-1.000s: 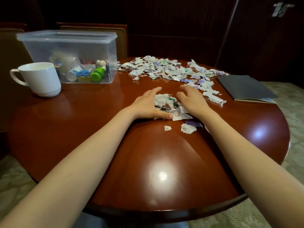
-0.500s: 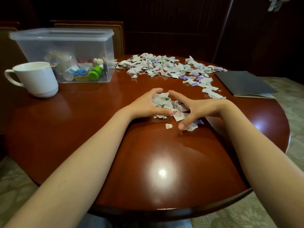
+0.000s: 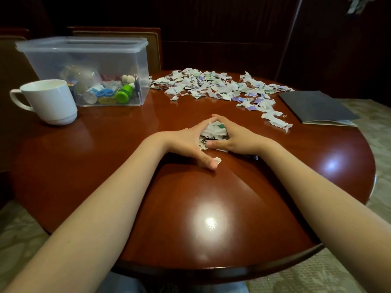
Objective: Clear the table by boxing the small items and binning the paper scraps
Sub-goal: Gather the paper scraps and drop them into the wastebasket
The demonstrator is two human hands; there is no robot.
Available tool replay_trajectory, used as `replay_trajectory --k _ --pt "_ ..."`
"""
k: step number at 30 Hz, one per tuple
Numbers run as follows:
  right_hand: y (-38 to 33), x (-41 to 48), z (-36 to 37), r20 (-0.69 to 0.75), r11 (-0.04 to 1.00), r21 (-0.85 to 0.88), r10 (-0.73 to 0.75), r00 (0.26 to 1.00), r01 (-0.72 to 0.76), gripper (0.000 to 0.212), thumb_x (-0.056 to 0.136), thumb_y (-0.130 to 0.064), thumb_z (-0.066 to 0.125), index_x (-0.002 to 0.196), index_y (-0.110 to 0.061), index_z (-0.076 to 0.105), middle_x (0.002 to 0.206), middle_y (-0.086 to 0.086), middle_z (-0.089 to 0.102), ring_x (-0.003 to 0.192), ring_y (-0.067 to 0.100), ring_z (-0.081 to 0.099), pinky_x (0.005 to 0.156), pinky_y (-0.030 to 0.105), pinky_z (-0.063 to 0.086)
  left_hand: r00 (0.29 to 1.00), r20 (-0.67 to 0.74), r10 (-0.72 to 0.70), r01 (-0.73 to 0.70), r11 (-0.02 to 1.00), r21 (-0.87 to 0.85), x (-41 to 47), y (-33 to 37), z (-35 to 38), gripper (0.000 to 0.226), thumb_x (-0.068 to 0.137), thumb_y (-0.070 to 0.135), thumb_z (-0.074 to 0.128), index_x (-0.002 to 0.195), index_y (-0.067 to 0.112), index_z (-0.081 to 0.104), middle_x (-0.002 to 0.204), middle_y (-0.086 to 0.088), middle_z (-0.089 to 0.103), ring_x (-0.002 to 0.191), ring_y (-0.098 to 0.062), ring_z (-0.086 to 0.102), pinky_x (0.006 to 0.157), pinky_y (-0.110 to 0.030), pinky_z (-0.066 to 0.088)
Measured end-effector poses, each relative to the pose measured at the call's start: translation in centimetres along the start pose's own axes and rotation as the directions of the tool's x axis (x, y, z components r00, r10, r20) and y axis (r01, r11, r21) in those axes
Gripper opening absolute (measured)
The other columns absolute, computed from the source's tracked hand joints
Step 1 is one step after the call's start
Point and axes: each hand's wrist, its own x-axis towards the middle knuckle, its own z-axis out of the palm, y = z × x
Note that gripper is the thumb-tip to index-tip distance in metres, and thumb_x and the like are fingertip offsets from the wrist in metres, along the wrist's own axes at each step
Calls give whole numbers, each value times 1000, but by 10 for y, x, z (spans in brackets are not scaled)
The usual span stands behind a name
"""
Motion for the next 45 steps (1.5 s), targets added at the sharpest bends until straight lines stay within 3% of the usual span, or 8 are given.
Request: replay_trajectory --k 9,20,24,28,32,36,41,45 --pt "20 -20 -48 364 981 -52 191 912 -185 112 68 -28 76 145 -46 -2 158 -14 -4 146 14 -2 116 33 10 967 -242 -83 77 996 -34 5 6 11 114 69 46 77 150 31 -1 159 2 6 146 -19 10 118 -42 18" --pt "7 -9 -23 155 989 67 121 980 -133 96 80 -27 70 149 -35 4 158 -4 12 144 17 15 112 28 17 936 -353 -22 10 999 -36 11 8 19 74 90 29 60 149 23 16 154 -1 26 139 -18 29 109 -29 26" --pt "-2 -2 -8 54 985 157 65 996 -73 89 83 -18 69 150 -24 10 152 -2 26 135 13 30 99 17 24 896 -444 -3 -13 999 -32 13 7 16 55 93 8 46 144 19 28 136 -6 47 116 -21 49 91 -28 38" --pt "-9 9 10 -147 977 213 43 988 -11 76 80 -10 71 143 -16 29 135 8 49 119 22 50 104 34 39 849 -521 -86 -31 977 -211 17 9 16 52 90 -3 40 137 18 37 113 -3 52 92 -18 50 67 -26 39" --pt "-15 17 20 -326 963 268 87 941 4 51 83 -1 57 131 -13 44 116 8 59 99 20 56 90 34 46 800 -567 -196 -134 863 -487 24 15 20 45 89 -5 40 129 15 45 111 -2 55 94 -14 51 75 -22 43" --pt "-22 22 24 -336 847 532 201 920 10 41 88 0 46 126 -15 49 105 1 58 90 14 58 77 26 50 775 -538 -332 -242 631 -737 29 24 22 41 88 -1 39 126 12 47 108 -11 56 91 -21 54 79 -38 49" --pt "-41 30 31 -321 711 703 340 884 -19 15 94 -13 38 97 -13 53 83 -2 53 74 11 49 59 22 38 720 -504 -476 -326 410 -852 29 31 23 41 77 37 51 108 12 59 99 -6 60 88 -18 55 70 -29 43" --pt "-57 37 45 -350 650 758 351 869 42 24 96 -30 43 99 -12 58 79 -6 55 70 5 51 60 20 39 618 -537 -575 -426 329 -843 29 29 21 33 94 35 43 109 10 58 90 -1 60 88 -17 56 70 -28 44"
